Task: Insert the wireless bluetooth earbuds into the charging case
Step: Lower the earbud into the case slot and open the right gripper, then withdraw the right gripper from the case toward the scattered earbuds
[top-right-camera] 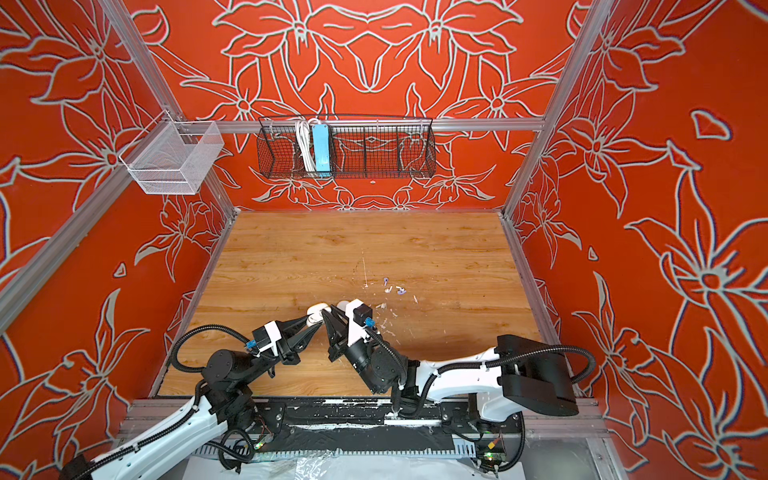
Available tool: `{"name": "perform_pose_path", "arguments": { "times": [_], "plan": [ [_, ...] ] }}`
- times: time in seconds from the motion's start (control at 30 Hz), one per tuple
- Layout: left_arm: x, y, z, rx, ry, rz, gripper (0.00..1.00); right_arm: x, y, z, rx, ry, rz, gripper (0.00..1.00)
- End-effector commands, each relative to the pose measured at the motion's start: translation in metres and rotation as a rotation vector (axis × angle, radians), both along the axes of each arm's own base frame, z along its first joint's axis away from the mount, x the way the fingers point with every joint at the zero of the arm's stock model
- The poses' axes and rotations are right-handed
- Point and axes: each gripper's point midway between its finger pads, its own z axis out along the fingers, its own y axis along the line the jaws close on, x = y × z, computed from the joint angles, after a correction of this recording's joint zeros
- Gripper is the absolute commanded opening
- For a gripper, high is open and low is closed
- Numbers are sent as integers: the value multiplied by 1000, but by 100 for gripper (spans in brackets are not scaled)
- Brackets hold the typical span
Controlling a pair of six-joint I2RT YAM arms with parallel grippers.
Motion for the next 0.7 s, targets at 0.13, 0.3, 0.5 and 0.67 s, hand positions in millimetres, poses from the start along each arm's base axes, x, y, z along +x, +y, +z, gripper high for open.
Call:
{"name": "perform_pose_path", "arguments": {
  "times": [0.13, 0.3, 0.5, 0.67],
  "plan": [
    [-6, 8, 21, -68, -73, 20, 0, -23, 21, -19, -104, -3, 117, 32],
    [-5, 8, 20, -66, -71, 23, 0, -23, 16, -13, -103, -13, 108, 43],
    [-6, 7, 20, -62, -71, 16, 0, -21, 1, -4, -109, -38, 78, 45],
    [-11, -1, 23, -20, -86, -34, 0, -32, -7, 12, -194, -142, 131, 45]
  ]
}}
